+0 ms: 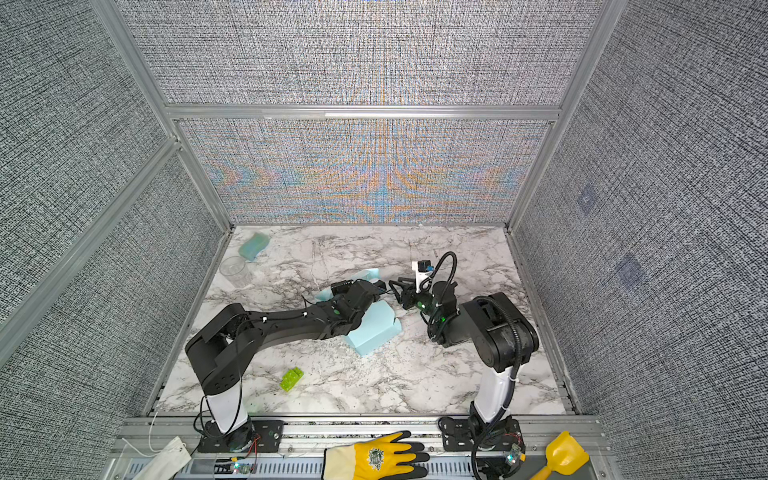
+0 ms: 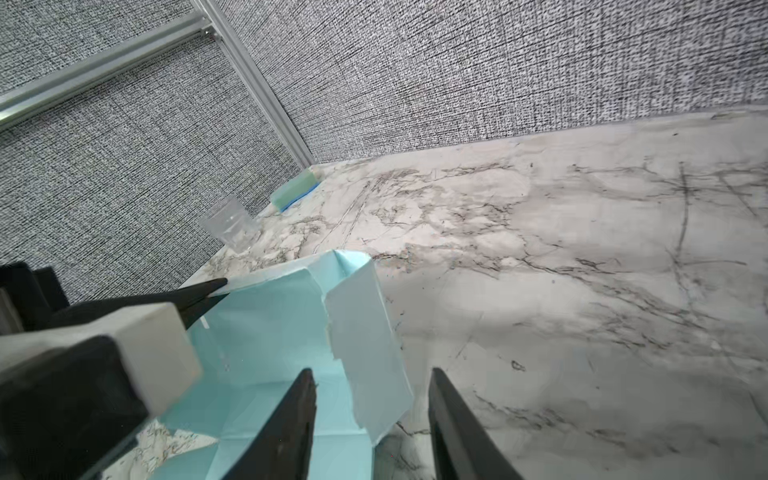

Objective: Fold the paper box

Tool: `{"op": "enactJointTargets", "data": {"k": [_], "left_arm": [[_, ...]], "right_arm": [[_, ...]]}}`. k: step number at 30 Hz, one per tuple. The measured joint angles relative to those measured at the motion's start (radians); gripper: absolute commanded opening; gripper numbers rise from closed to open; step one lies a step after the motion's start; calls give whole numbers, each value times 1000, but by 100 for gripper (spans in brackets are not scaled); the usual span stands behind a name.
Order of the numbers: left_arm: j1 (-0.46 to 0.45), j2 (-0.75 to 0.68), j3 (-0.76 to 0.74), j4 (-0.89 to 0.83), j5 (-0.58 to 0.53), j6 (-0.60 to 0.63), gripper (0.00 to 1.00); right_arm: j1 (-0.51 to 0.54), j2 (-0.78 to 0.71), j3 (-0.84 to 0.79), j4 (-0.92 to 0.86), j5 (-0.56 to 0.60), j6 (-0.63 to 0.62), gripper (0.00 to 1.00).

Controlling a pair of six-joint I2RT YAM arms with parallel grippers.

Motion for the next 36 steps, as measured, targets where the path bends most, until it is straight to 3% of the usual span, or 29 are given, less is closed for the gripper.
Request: {"op": "enactJointTargets", "data": {"k": [9, 17, 28, 36], "left_arm": [[-17, 3, -51, 116, -40, 92, 0], [-25, 3, -91, 203, -54, 148, 0], [-28, 0, -108, 243, -56, 169, 0], [-32, -13, -106, 239, -52, 156, 0]], "right_arm": [[-21, 139, 143, -83, -116, 25, 46], [6, 166, 206, -179, -168, -3, 46], [80, 153, 229, -311, -142, -121, 46], [97, 134, 206, -306, -94, -158, 46]]}}
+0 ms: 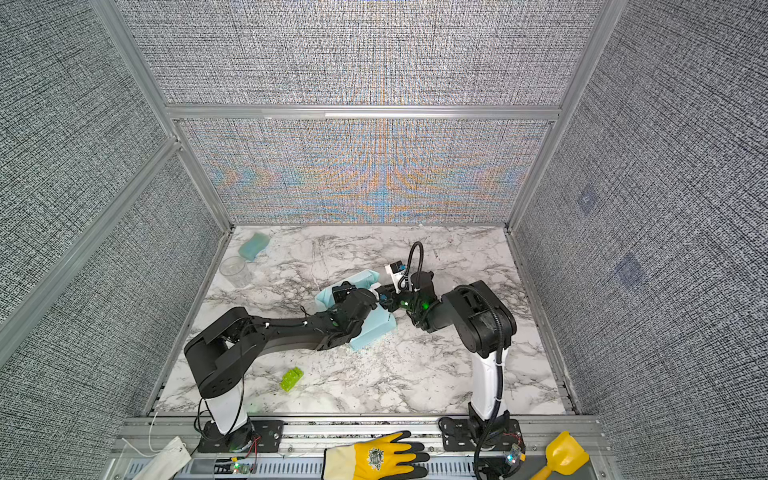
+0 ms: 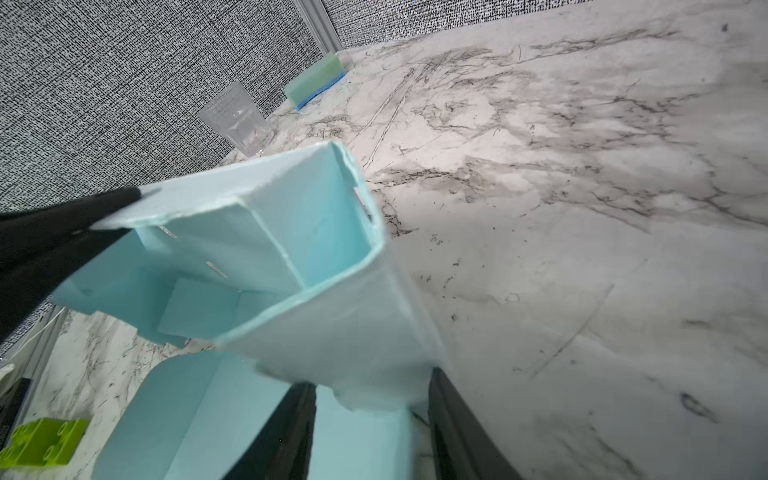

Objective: Fold the paper box

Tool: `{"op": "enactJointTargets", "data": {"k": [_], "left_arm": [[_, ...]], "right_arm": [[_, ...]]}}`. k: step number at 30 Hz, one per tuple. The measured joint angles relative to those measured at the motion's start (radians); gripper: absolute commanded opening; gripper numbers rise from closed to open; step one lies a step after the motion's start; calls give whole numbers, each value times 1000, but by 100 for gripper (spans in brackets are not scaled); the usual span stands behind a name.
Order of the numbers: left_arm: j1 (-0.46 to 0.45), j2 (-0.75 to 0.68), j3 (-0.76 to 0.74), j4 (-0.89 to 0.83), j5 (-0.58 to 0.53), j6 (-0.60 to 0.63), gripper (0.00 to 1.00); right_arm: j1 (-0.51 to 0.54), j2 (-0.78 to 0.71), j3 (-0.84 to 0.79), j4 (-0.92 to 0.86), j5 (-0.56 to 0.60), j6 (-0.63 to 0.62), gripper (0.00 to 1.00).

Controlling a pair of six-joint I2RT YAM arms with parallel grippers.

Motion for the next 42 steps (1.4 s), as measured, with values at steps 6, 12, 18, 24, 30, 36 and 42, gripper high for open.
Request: {"op": "enactJointTargets", "data": {"k": [6, 12, 18, 24, 30, 36, 42], "left_arm": [[0, -5, 4, -6, 7, -16, 0], [0, -6, 13, -31, 14, -30, 0], [0, -6, 13, -45, 16, -42, 0], [1, -6, 13, -47, 23, -49, 0], [1, -6, 13, -47, 23, -52, 0], [1, -6, 13, -46, 23, -52, 0], [1, -6, 13, -46, 23, -52, 0]], "right_arm": [[8, -11, -13, 13, 28, -10, 45], [15, -16, -35, 69, 32, -6, 44], [23, -24, -55, 121, 28, 2, 44], [21, -36, -96, 144, 33, 4, 44], [-15, -55, -164, 208, 51, 19, 44], [-63, -16, -155, 257, 79, 80, 44], [-62, 24, -113, 251, 82, 117, 44]]}}
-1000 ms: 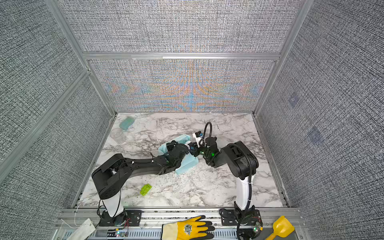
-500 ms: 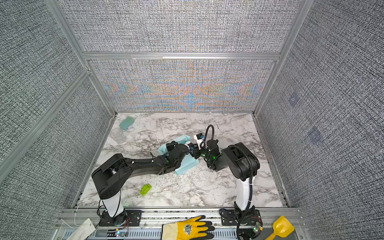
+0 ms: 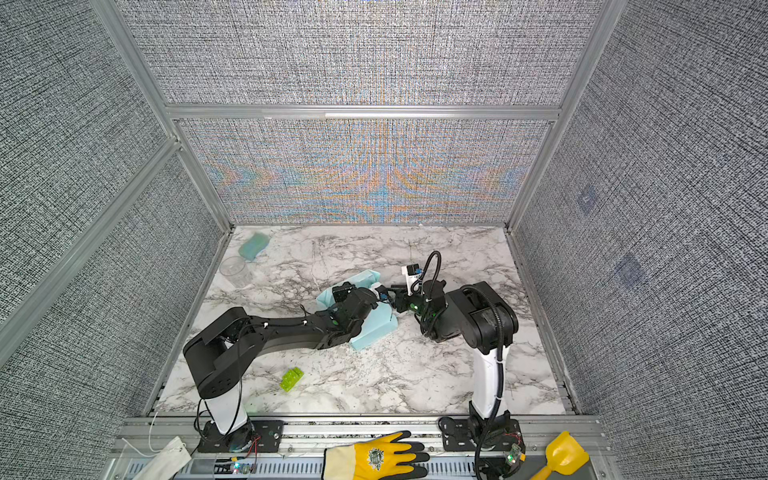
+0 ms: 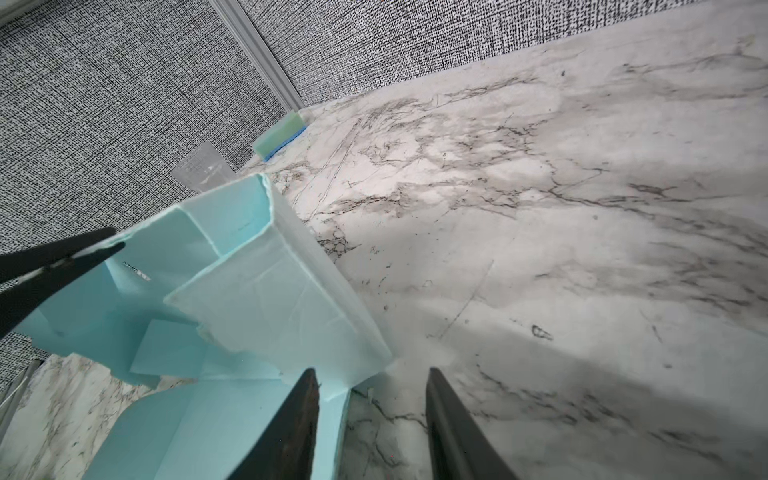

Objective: Fold the paper box

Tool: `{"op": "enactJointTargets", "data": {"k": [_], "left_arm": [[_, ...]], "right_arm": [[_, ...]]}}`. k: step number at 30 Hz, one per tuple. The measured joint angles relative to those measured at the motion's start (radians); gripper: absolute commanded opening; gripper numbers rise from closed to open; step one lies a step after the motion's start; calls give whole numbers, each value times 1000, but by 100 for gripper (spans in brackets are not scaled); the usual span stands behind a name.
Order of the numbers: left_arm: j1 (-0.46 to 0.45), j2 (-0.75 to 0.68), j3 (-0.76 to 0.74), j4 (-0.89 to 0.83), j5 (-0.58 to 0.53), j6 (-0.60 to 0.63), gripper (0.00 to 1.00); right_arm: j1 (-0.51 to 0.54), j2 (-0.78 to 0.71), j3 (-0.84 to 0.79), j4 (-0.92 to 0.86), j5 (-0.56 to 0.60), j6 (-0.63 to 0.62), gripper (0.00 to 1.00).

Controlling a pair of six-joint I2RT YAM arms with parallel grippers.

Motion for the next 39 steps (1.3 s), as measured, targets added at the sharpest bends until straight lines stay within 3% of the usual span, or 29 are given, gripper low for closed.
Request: {"op": "enactJointTargets", "data": {"k": [15, 39], "left_arm": [[-15, -12, -37, 31, 2, 16, 0], [-19, -71, -111, 91, 51, 21, 0]], "right_arm": [[71, -6, 57, -130, 48, -70, 44], [117, -57, 71, -186, 74, -170, 43]]}}
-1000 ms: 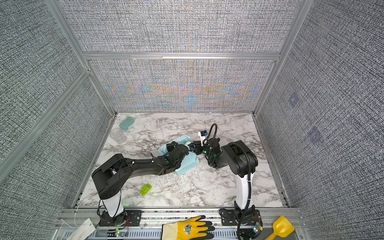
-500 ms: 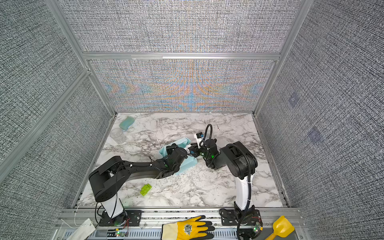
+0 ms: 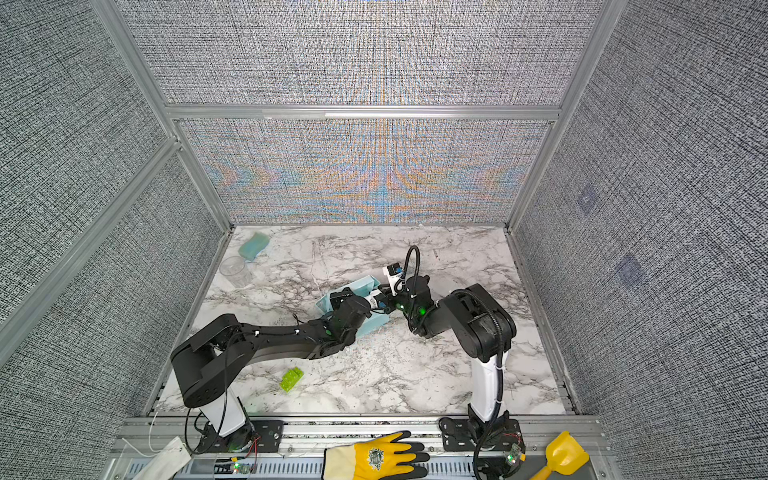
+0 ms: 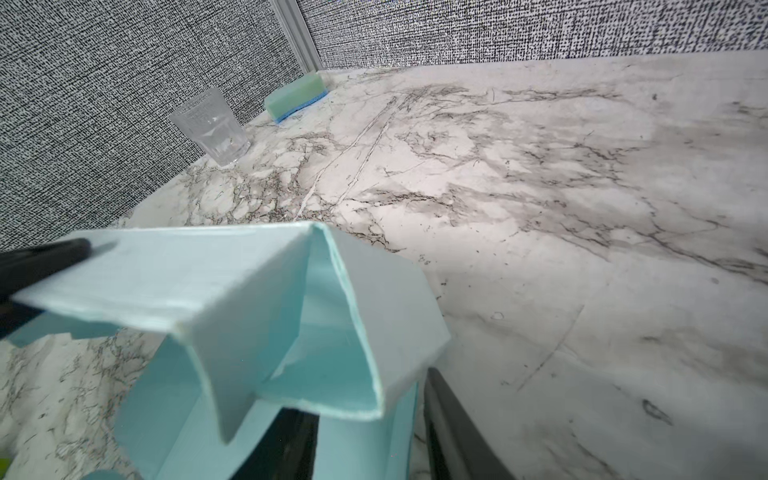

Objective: Fold the paper box

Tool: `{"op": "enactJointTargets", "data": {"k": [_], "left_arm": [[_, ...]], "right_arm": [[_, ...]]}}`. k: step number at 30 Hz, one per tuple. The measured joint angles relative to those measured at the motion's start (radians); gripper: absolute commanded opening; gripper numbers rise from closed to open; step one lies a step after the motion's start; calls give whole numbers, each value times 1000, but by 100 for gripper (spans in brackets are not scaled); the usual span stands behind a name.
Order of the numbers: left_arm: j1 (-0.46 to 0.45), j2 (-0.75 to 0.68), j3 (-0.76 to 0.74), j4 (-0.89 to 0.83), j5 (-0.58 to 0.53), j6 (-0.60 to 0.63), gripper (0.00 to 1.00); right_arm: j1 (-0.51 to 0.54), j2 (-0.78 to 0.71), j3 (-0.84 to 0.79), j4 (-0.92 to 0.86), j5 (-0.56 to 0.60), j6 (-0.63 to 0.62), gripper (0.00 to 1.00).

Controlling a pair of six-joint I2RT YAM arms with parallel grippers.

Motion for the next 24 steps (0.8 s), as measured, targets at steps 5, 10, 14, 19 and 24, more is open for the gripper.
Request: {"op": "enactJointTargets", "data": {"k": [5, 10, 14, 19, 24], "left_arm": [[33, 8, 24, -7, 4, -10, 0], [61, 20, 46, -38, 26, -24, 0], [78, 25, 50, -48, 36, -40, 0], [92, 29, 50, -48, 48, -45, 0], [105, 35, 53, -50, 58, -51, 0]], "right_arm": [[0, -7, 0, -3, -3, -7, 43], [1, -7, 3, -10, -21, -8, 43], [1, -7, 10, -14, -30, -11, 45], [0, -7, 27, -28, -33, -23, 49], [-5, -7, 41, -59, -29, -29, 50]]}}
